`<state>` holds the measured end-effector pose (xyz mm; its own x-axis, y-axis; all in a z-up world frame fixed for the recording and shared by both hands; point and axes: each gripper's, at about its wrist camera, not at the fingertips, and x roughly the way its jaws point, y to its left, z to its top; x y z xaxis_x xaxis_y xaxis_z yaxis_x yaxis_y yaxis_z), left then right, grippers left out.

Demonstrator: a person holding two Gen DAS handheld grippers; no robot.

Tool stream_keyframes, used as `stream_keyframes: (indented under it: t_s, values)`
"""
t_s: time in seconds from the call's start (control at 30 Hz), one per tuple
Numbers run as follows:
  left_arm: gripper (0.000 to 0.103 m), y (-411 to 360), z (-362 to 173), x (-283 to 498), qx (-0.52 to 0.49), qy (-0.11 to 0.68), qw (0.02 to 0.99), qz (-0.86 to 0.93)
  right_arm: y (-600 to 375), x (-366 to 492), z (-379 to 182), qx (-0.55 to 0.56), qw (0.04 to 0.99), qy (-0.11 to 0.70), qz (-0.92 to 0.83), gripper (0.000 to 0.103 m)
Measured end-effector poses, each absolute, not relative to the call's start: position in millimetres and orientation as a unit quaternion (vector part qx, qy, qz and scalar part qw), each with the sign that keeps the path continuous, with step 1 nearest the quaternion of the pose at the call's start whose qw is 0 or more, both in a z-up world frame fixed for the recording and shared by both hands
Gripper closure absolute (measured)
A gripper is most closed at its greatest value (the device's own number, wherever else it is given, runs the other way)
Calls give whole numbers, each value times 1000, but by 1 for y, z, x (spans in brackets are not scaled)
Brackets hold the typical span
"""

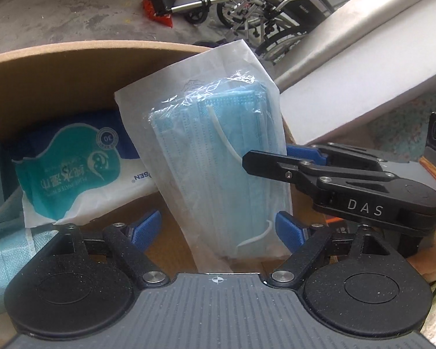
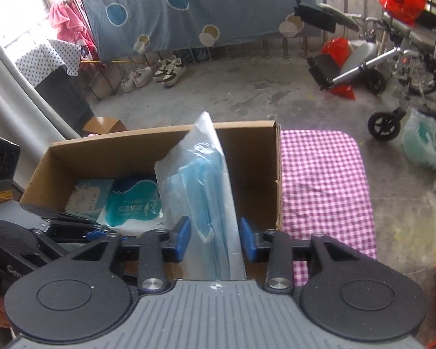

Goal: Organize soft objects
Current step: 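Lift the face mask bag over the box wall and lower it inside, then open the right gripper to release the mask bag in the box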

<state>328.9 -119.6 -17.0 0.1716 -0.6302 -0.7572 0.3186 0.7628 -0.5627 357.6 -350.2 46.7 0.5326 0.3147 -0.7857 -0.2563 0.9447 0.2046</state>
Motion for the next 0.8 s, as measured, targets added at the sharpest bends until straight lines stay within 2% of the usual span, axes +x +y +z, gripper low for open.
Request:
stream_keyframes:
  t_s: [0.03, 0.2, 0.3, 0.37, 0.53, 0.67, 0.8]
  values:
    - [16, -118, -12, 326, -136, 557, 757, -314, -347, 355, 52, 16, 883, 443, 156, 36]
    - [14, -103, 9, 313, -128, 535, 778, -304, -340, 348, 67, -17, 900, 413, 136, 35]
    - [10, -87, 26, 301, -129, 513, 795, -297, -341, 346, 77, -21, 907, 400, 128, 39]
    - [7, -74, 39, 292, -135, 495, 805, -296, -339, 341, 85, -26, 910, 393, 129, 45]
    - [3, -40, 74, 266, -148, 447, 836, -283, -323, 329, 98, -50, 906, 392, 150, 49]
    - [1, -11, 99, 240, -158, 410, 857, -268, -302, 323, 86, -41, 872, 441, 209, 53]
    - [1, 20, 112, 208, -156, 382, 881, -233, -269, 318, 43, -67, 818, 514, 250, 61]
